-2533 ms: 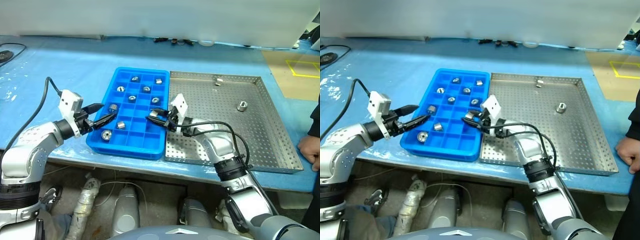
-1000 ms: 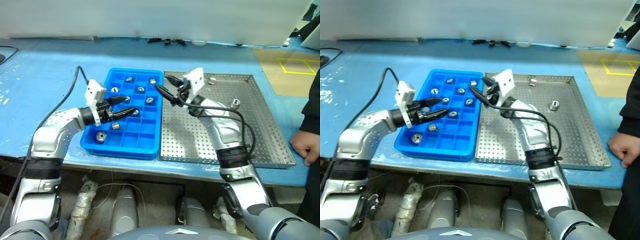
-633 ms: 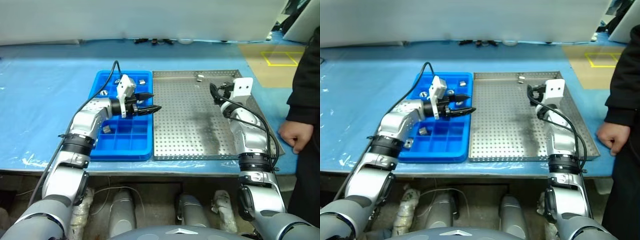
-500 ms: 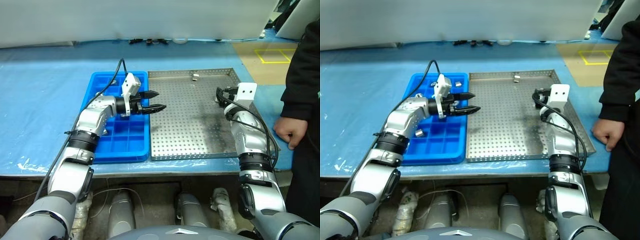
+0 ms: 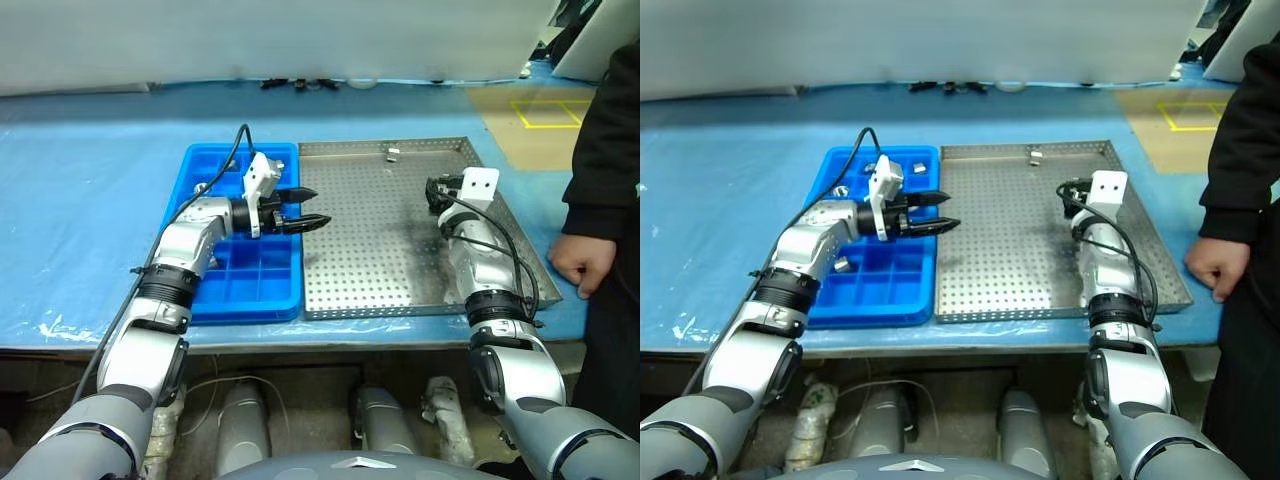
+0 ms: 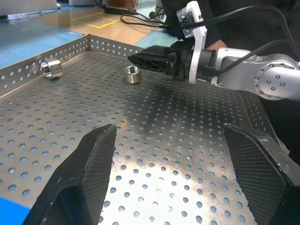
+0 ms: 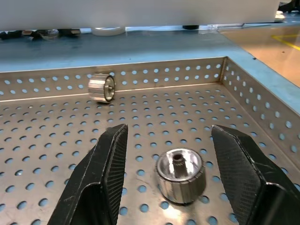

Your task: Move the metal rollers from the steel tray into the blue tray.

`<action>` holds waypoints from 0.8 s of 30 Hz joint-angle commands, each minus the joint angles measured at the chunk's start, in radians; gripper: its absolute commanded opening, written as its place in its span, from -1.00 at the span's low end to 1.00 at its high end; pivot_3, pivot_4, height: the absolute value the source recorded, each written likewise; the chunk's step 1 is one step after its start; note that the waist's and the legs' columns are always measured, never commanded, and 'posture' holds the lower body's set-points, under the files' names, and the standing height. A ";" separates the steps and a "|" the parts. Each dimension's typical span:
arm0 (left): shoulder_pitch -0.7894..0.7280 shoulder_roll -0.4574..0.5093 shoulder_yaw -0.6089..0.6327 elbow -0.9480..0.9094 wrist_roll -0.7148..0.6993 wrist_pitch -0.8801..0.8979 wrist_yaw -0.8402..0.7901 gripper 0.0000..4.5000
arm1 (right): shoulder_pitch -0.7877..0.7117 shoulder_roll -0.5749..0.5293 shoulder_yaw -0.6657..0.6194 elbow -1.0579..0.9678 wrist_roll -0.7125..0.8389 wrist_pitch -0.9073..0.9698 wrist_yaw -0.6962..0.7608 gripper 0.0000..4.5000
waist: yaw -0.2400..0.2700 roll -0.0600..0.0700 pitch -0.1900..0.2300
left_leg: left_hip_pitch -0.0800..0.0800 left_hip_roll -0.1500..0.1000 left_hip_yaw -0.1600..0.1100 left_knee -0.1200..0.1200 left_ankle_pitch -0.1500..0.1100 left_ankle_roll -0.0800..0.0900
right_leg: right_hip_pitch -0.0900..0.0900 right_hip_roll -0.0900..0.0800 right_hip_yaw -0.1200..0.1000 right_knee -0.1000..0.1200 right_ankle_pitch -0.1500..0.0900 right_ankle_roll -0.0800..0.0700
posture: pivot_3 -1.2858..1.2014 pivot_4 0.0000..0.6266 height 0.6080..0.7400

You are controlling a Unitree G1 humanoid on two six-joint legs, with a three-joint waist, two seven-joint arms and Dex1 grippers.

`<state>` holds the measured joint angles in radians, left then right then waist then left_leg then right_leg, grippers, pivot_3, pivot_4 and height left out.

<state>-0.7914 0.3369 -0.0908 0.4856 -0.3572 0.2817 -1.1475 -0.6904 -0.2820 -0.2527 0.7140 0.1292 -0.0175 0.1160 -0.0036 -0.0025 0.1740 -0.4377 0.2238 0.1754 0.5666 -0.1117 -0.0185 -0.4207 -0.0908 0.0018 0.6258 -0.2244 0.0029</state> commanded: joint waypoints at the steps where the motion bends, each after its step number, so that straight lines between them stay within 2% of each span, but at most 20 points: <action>1: 0.056 0.035 0.028 -0.169 -0.023 0.074 0.038 0.70 | -0.208 -0.055 0.061 0.382 -0.135 -0.095 -0.176 0.78 | 0.002 0.000 0.000 | 0.000 0.000 0.000 0.000 0.000 0.000 | 0.000 0.000 0.000 0.000 0.000 0.000 | -0.12 -0.52 1.00; 2: 0.063 0.037 0.028 -0.180 -0.024 0.080 0.042 0.70 | -0.211 -0.053 0.059 0.394 -0.134 -0.083 -0.185 0.78 | 0.021 0.001 0.000 | 0.000 0.000 0.000 0.000 0.000 0.000 | 0.001 0.000 0.000 0.000 0.000 0.000 | -0.12 -0.52 1.00; 7: 0.083 0.046 0.031 -0.235 -0.030 0.126 0.064 0.70 | -0.264 -0.053 0.054 0.527 -0.141 -0.145 -0.209 0.78 | 0.020 0.001 0.001 | 0.000 0.000 0.001 -0.001 -0.001 0.001 | 0.000 -0.001 0.000 -0.001 0.000 0.000 | -0.13 -0.52 1.00; 10: 0.085 0.044 0.029 -0.241 -0.029 0.132 0.069 0.70 | -0.270 -0.055 0.041 0.543 -0.127 -0.157 -0.206 0.56 | 0.021 0.001 0.001 | 0.000 0.000 0.001 -0.001 -0.001 0.001 | 0.000 -0.001 0.000 -0.001 0.000 0.000 | -0.13 -0.52 1.00; 13: 0.082 0.040 0.028 -0.240 -0.029 0.135 0.074 0.70 | -0.270 -0.054 0.037 0.549 -0.123 -0.151 -0.200 0.15 | 0.021 0.001 0.001 | -0.001 0.000 0.001 -0.001 -0.001 0.001 | -0.001 -0.001 0.000 -0.001 0.000 0.000 | -0.14 -0.52 1.00; 15: 0.081 0.038 0.026 -0.239 -0.029 0.136 0.074 0.70 | -0.265 -0.053 0.040 0.548 -0.122 -0.162 -0.184 0.15 | 0.020 0.001 0.001 | -0.001 0.000 0.001 -0.001 -0.001 0.001 | -0.001 -0.001 0.000 -0.001 0.000 0.000 | -0.14 -0.52 1.00; 19: 0.077 0.037 0.025 -0.234 -0.026 0.134 0.072 0.70 | -0.264 -0.051 0.034 0.544 -0.114 -0.158 -0.193 -0.22 | 0.019 0.001 0.001 | -0.001 0.000 0.001 -0.001 -0.001 0.001 | -0.001 -0.001 0.000 -0.001 0.000 0.000 | -0.14 -0.52 1.00; 24: 0.074 0.040 0.027 -0.231 -0.027 0.133 0.068 0.70 | -0.268 -0.039 0.026 0.503 -0.094 -0.167 -0.168 -0.22 | 0.019 0.001 0.001 | -0.001 0.000 0.002 -0.001 -0.001 0.001 | -0.001 -0.001 0.000 -0.001 0.000 0.000 | -0.14 -0.52 1.00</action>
<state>-0.7029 0.3721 -0.0781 0.2830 -0.3721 0.4230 -1.0757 -0.9371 -0.3187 -0.2143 1.2727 0.0150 -0.1574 -0.0651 0.0154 -0.0012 0.1748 -0.4383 0.2240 0.1771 0.5656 -0.1128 -0.0172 -0.4219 -0.0915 0.0015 0.6245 -0.2245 0.0028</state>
